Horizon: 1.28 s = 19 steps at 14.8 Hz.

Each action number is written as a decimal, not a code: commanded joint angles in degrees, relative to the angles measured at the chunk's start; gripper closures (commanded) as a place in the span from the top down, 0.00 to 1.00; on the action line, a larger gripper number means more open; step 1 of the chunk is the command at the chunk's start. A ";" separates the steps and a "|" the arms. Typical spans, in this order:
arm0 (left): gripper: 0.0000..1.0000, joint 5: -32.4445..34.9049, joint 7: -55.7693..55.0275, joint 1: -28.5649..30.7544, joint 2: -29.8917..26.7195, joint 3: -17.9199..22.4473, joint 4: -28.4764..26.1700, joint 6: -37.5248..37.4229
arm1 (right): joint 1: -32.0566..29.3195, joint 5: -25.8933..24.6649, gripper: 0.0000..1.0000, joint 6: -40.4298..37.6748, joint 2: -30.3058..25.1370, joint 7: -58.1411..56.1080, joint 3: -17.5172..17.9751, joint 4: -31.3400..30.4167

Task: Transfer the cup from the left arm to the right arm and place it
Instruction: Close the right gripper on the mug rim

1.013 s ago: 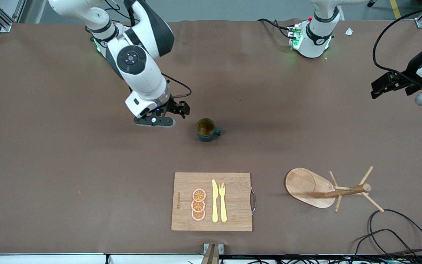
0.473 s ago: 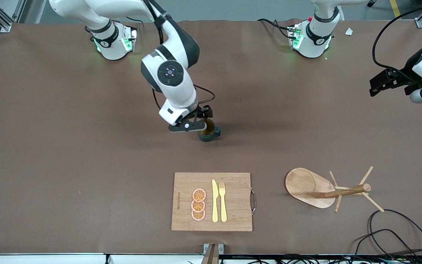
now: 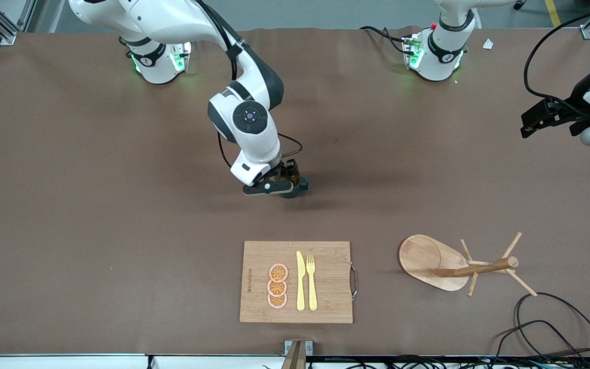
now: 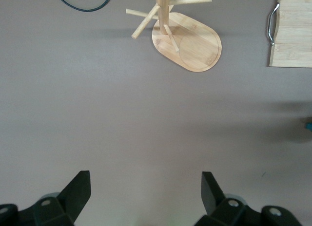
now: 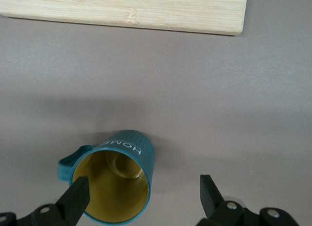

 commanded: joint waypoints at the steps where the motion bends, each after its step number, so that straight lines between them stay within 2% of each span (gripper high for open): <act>1: 1.00 -1.18 1.13 0.79 -0.62 0.31 -0.53 0.80 | 0.53 -0.76 1.00 1.67 1.70 1.29 -0.21 0.71; 6: 1.00 -1.09 1.04 0.98 -0.97 0.31 -0.18 -1.13 | 0.62 -1.38 0.93 1.68 2.06 2.35 -0.21 0.27; 14: 1.00 0.93 2.45 0.89 -2.81 -0.31 -1.50 -1.66 | 2.11 -1.99 0.87 3.61 3.11 4.81 -0.12 -1.84; 16: 1.00 0.84 2.53 1.24 -3.78 -0.31 -2.46 -1.49 | 2.11 -1.99 0.77 3.61 3.11 4.81 -0.12 -1.84; 18: 1.00 0.05 2.97 0.98 -3.61 -0.31 -2.47 -0.17 | 2.11 -1.82 0.57 3.35 3.28 5.34 -0.04 -1.84; 19: 1.00 0.05 2.98 0.89 -3.61 -0.31 -2.55 -0.34 | 2.11 -1.73 0.43 3.09 3.29 5.43 -0.04 -1.84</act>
